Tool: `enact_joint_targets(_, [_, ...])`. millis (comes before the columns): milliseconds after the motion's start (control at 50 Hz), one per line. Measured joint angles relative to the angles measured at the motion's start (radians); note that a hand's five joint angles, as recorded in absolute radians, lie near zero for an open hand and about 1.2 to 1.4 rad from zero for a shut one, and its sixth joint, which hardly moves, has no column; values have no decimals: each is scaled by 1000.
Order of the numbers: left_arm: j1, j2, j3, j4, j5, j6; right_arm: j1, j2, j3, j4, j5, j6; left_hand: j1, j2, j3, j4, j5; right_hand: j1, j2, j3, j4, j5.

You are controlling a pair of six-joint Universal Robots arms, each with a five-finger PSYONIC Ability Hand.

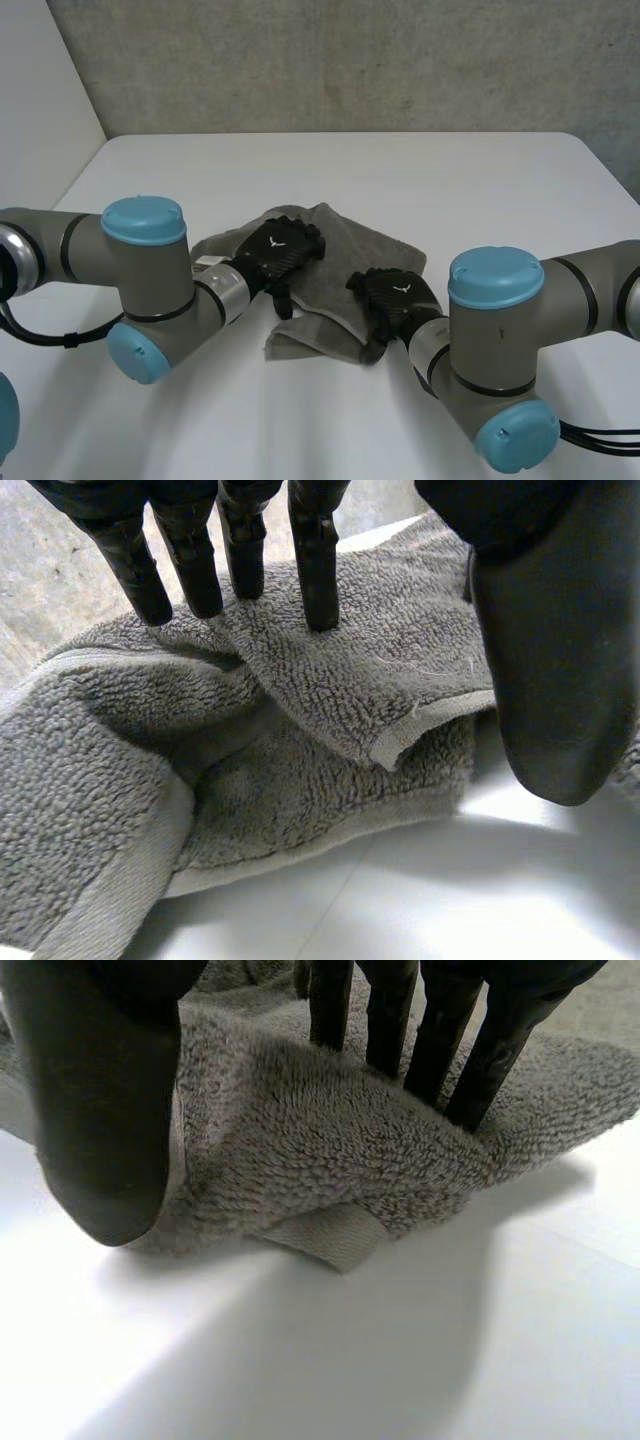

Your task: Fold the towel.

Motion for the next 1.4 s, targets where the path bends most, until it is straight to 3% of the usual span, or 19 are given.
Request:
enact_joint_targets(160, [-28, -46, 55, 17, 1, -117, -2, 12, -8, -27, 27, 2, 115, 122, 114, 105, 144, 311, 268, 238, 296, 307])
enact_joint_targets(280, [-45, -79, 104, 21, 0, -172, -4, -5, -2, -41, 30, 5, 539, 548, 542, 540, 545, 496, 436, 447, 501, 512])
enact_joint_targets(320, [-52, -85, 125, 21, 1, -196, -7, -25, -2, -43, 27, 8, 734, 737, 736, 738, 750, 661, 634, 637, 656, 665])
enact_joint_targets(440, [-67, -89, 186, 25, 4, -259, -15, -60, -29, -44, 14, 12, 1000, 1064, 1065, 1059, 1010, 795, 748, 766, 816, 794])
enact_joint_targets(720, [-49, -71, 299, 43, 1, -278, -110, -144, -207, -4, -132, 8, 1006, 1097, 1096, 1098, 1010, 806, 748, 784, 816, 794])
enact_joint_targets(820, [-11, 32, 365, 75, -3, -278, -156, -163, -431, 48, -243, -3, 1006, 1100, 1097, 1102, 1014, 809, 748, 799, 826, 794])
enact_joint_targets(940, [7, 130, 585, 153, -55, -283, -177, -92, -836, 57, -358, -38, 1010, 1100, 1099, 1102, 1014, 812, 758, 815, 826, 794])
enact_joint_targets(1040, [10, 205, 703, 175, -93, -287, -167, -80, -1016, 44, -373, -61, 1010, 1100, 1099, 1102, 1014, 812, 758, 815, 826, 800])
enact_joint_targets(1120, [14, 270, 668, 172, -102, -288, -157, -130, -952, 51, -390, -74, 1010, 1100, 1099, 1102, 1014, 812, 758, 815, 826, 800])
enact_joint_targets(1220, [35, 343, 446, 162, -84, -285, -159, -233, -660, 91, -470, -104, 1011, 1100, 1099, 1102, 1014, 804, 758, 812, 807, 796])
enact_joint_targets(1400, [97, 405, -62, 170, 59, -274, -188, -347, -205, 257, -570, -301, 997, 1067, 1075, 1076, 1004, 746, 757, 771, 754, 779])
